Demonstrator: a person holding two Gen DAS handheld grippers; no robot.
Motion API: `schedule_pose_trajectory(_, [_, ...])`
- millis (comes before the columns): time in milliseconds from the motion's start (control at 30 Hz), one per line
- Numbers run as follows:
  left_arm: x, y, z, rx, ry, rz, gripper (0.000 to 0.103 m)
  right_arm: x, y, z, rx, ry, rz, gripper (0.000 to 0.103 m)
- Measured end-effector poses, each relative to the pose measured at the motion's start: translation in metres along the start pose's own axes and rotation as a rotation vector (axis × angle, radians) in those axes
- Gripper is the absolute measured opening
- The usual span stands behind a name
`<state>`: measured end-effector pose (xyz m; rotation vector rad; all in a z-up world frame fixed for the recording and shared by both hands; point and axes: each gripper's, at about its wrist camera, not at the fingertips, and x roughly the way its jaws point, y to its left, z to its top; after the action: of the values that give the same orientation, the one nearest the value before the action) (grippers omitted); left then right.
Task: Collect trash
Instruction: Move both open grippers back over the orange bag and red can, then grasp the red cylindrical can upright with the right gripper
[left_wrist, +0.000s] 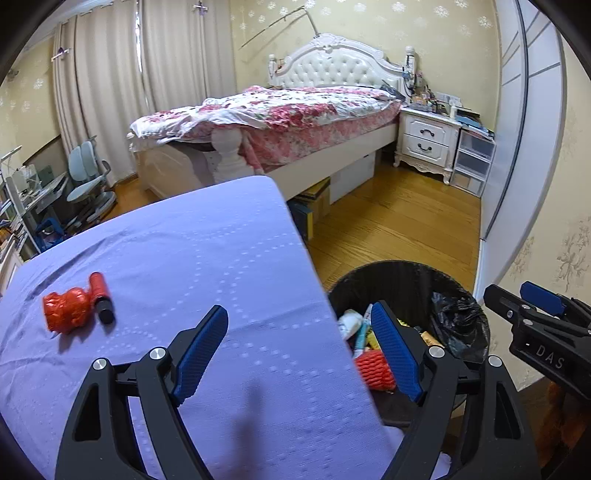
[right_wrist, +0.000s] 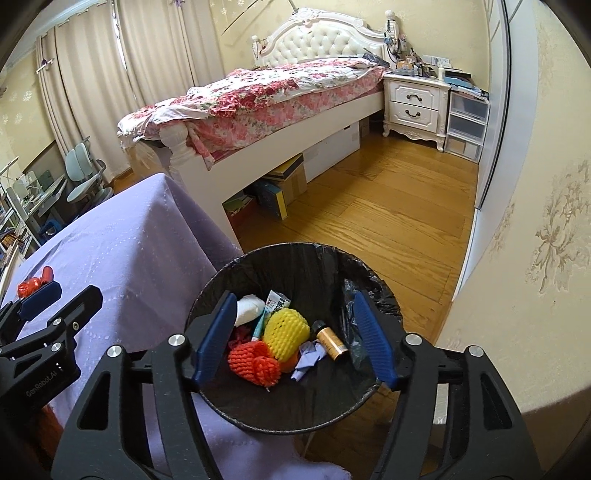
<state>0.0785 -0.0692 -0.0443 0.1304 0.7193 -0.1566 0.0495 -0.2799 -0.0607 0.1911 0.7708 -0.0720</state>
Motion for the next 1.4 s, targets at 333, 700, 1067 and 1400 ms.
schedule_pose_trajectory(333, [-0.009, 0.071, -0.02, -0.066, 0.017, 0.145, 0.08, -0.001, 0.051, -0.004, -0.052, 0.036, 0.097, 0.069])
schedule_pose_trajectory(700, [-0.021, 0.168, -0.049, -0.212, 0.058, 0.317, 0.08, 0.005, 0.147, -0.014, -0.222, 0.082, 0.212, 0.07])
schedule_pose_trajectory(1067, [-0.028, 0.237, -0.067, -0.322, 0.107, 0.393, 0.08, 0.025, 0.247, -0.022, -0.357, 0.154, 0.291, 0.07])
schedule_pose_trajectory(1400, [-0.033, 0.276, -0.075, -0.357, 0.118, 0.418, 0.08, 0.041, 0.315, -0.028, -0.439, 0.164, 0.302, 0.063])
